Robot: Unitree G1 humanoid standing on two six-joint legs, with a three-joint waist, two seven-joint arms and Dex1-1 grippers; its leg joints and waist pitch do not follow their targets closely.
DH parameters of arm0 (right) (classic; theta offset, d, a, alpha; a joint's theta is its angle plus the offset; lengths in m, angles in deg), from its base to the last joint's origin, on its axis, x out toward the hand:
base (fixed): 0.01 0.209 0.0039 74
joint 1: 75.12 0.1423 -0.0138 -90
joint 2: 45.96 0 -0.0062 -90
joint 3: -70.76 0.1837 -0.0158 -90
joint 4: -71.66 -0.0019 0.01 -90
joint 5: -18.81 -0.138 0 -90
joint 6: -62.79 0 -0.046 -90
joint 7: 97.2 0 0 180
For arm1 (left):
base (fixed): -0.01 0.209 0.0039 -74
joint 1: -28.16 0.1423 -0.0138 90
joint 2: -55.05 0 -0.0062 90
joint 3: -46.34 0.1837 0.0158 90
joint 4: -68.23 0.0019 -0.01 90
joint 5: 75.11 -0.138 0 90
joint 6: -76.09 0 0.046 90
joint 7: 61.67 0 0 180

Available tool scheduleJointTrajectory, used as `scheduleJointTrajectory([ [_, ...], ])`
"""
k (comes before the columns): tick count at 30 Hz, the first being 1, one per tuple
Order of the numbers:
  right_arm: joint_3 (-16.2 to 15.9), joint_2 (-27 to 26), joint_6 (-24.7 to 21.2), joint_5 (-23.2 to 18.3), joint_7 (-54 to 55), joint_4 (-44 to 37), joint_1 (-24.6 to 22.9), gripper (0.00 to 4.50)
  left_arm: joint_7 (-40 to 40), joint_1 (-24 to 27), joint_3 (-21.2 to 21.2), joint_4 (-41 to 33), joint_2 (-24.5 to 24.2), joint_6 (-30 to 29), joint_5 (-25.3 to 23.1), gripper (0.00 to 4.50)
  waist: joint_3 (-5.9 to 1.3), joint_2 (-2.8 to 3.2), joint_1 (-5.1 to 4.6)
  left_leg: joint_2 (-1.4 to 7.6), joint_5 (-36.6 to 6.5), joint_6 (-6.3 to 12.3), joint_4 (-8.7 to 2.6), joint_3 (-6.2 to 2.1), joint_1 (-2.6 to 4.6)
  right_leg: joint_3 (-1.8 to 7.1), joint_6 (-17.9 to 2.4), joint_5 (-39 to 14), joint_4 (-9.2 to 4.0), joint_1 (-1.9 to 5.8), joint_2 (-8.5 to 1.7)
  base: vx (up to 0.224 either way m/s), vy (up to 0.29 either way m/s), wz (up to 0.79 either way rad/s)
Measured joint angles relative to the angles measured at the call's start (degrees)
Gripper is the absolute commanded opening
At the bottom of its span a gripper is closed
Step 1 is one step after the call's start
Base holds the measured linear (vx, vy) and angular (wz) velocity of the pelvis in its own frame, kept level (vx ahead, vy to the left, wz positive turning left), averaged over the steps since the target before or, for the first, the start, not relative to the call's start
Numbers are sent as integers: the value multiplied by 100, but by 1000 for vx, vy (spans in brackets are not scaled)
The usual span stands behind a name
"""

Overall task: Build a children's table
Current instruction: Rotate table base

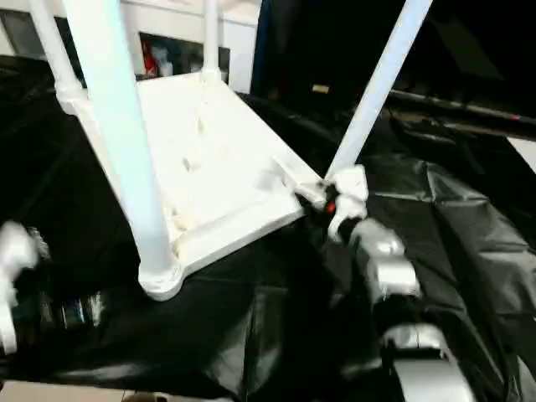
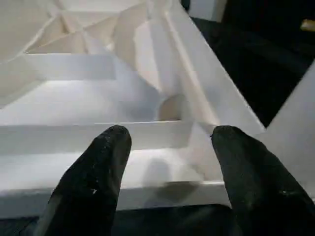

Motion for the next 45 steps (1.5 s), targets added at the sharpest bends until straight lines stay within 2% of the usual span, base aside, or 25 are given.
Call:
scheduleJointTrajectory([
  [5, -23, -26, -56, 79, 295, -121, -372, 299, -74, -523, 107, 138, 334, 175, 241, 444, -5, -7, -43, 0, 1, -1, 21, -1, 6, 5, -6, 8, 14, 4, 0, 0, 0, 0],
  [7, -20, -42, -128, 258, 664, -26, -398, 299, -77, -900, 294, 313, 650, 154, 357, 444, -4, -6, -27, 0, 4, -6, 31, -5, 4, 4, -9, 15, 25, 4, 0, 0, 0, 0],
  [10, -69, -176, -272, 472, 1085, 142, -276, 299, -89, -1460, 719, 488, 932, 195, 452, 444, -5, -3, -32, -2, 13, -21, 35, -10, 10, 5, -10, 17, 51, 3, -1, 0, 0, 0],
  [13, -198, -187, -343, 616, 1121, 272, -197, 299, -21, -1701, 1071, 625, 1028, 199, 492, 444, -1, 14, -61, -3, 19, -31, 34, -20, 10, 2, 10, 7, 70, -6, 2, 0, 0, 0],
  [17, -465, -407, -263, 804, 1085, 837, 194, 299, 233, -2021, 1600, 839, 1200, 179, 485, 444, 5, 22, -91, 12, 37, -62, 34, -32, 3, 0, -26, 29, 79, -22, 39, 0, 0, 0],
  [20, -550, -520, -182, 947, 1086, 1147, 484, 299, 303, -2227, 1855, 1084, 1373, 248, 373, 444, 7, 26, -76, 41, 43, -71, 32, -30, 1, -3, -33, 32, 79, -25, 54, 0, 0, 0],
  [23, -552, -565, -100, 985, 1067, 1306, 563, 299, 345, -2407, 2129, 1354, 1482, 442, 231, 444, 7, 25, -74, 52, 43, -71, 33, -26, 2, -3, -35, 30, 78, -25, 56, 0, 0, 0],
  [29, -591, -622, 50, 995, 862, 1631, 757, 299, 347, -2670, 2504, 1663, 1745, 560, 71, 444, 7, 24, -120, 56, 43, -71, 34, -20, 4, -1, -37, 30, 78, -27, 58, 0, 0, 0],
  [36, -579, -663, 185, 1002, 838, 1853, 884, 299, 404, -2934, 3065, 1906, 2208, 696, -37, 444, 8, 25, -194, 60, 43, -70, 35, -15, 2, -1, -40, 28, 77, -30, 61, 0, 0, 0],
  [38, -558, -667, 196, 1006, 848, 1895, 919, 299, 411, -3019, 3209, 2034, 2395, 830, -140, 444, 8, 25, -189, 60, 43, -69, 35, -14, 0, -1, -41, 28, 76, -31, 59, 0, 0, 0],
  [40, -546, -685, 258, 1012, 859, 1939, 932, 299, 400, -3116, 3395, 2172, 2584, 1025, -280, 444, 14, 36, -189, 61, 43, -69, 35, -13, 0, -1, -42, 27, 74, -30, 59, 0, 0, 0],
  [45, -528, -767, 409, 1101, 1017, 2084, 1062, 299, -347, -3515, 3668, 2913, 2827, 1870, -1155, 444, 17, 68, -215, 63, 44, -69, 34, -15, 4, -4, -46, 30, 79, -30, 63, 0, 0, 0],
])
